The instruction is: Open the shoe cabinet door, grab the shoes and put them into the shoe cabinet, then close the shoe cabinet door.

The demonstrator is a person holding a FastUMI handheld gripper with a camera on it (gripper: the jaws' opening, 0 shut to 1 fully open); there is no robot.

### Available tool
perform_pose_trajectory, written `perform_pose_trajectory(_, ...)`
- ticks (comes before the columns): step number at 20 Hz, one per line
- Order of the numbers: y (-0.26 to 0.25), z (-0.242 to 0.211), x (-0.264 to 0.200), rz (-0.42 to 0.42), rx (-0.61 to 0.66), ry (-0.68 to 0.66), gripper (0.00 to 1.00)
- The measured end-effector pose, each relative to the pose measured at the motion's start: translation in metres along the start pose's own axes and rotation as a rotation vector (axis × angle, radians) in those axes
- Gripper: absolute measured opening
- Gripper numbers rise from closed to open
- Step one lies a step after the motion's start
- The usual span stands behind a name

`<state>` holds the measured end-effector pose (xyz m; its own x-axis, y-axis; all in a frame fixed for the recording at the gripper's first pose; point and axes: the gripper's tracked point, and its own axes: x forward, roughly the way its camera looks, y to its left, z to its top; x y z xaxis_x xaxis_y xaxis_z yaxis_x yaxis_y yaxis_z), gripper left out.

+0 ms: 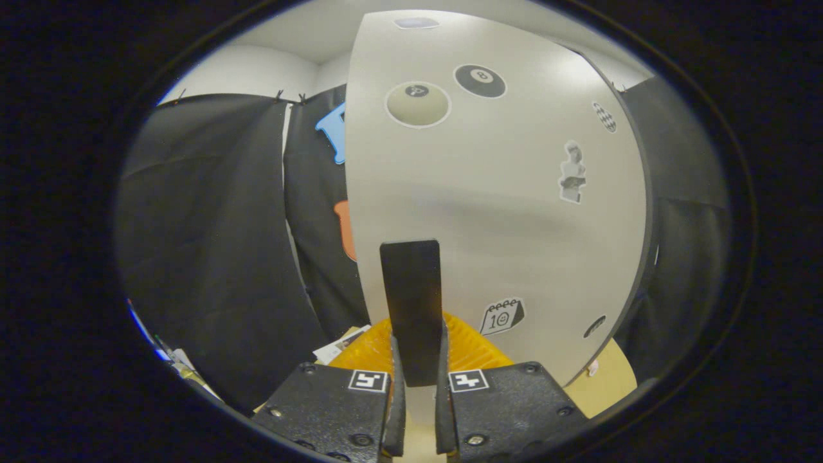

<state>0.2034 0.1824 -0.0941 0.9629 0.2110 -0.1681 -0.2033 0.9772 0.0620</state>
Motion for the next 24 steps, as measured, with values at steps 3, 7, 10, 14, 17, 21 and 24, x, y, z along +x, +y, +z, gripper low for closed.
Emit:
perform_pose_trajectory(3,-0.004,-0.002,-0.007,0.038,-0.009,0.001,0.21)
perform_pose_trajectory(7,-0.013,-0.004,-0.016,0.083,-0.008,0.009,0.21)
perform_pose_trajectory(10,-0.020,-0.006,-0.026,0.098,-0.013,0.008,0.21)
perform_pose_trajectory(14,-0.034,-0.007,-0.036,0.090,-0.013,0.004,0.21)
perform_pose_trajectory(17,-0.043,-0.007,-0.044,0.072,-0.016,-0.003,0.19)
perform_pose_trajectory(21,-0.055,-0.007,-0.050,0.052,-0.008,-0.003,0.14)
perform_pose_trajectory(24,-0.067,-0.007,-0.054,0.014,-0.011,-0.006,0.09)
